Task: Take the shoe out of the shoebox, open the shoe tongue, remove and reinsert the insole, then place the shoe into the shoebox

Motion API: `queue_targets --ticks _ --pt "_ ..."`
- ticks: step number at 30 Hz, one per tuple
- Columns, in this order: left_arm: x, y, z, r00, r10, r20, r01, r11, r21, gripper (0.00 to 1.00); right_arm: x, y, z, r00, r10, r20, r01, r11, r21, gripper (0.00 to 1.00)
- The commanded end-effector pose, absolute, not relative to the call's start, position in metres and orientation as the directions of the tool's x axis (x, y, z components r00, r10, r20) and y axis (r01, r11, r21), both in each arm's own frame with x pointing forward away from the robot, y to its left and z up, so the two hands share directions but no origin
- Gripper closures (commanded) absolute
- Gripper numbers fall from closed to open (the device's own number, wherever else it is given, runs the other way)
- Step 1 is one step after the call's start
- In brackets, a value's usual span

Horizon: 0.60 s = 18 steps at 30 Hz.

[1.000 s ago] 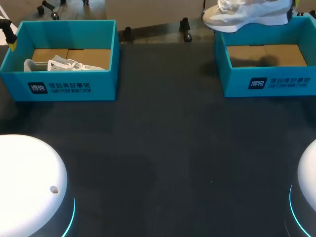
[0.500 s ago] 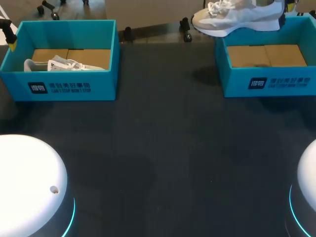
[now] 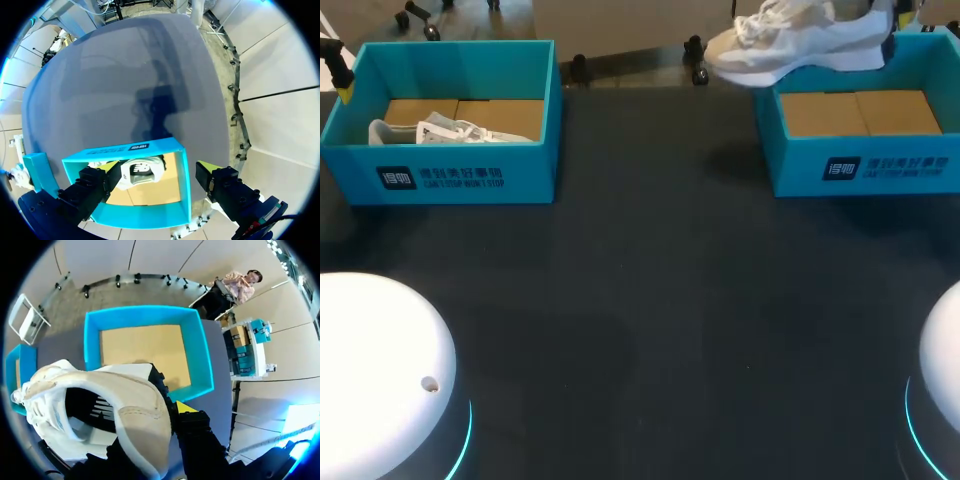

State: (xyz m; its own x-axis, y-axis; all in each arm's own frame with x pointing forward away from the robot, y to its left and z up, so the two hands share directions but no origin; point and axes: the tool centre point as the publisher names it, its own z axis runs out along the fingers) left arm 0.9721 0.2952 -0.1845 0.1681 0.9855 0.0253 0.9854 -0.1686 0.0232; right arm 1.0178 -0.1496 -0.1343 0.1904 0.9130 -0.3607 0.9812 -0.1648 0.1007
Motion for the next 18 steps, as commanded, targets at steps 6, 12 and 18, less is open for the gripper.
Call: queue_targets --ticks 6,12,18 --pt "0.971 0.295 -0.184 0.169 0.985 0.028 0.985 -0.169 0.026 0.0 0.937 -0.09 -0.122 0.245 0.891 -0.383 0.966 -0.192 0.171 1.0" --pt "0.971 0.295 -0.184 0.169 0.985 0.028 0.985 -0.169 0.026 0.0 0.903 -0.056 -0.135 0.25 0.883 -0.397 0.965 -0.193 0.179 1.0" --pt "0.971 0.295 -0.184 0.169 0.985 0.028 0.985 -0.169 0.026 0.0 0.879 -0.036 -0.155 0.228 0.891 -0.392 0.969 -0.169 0.179 1.0"
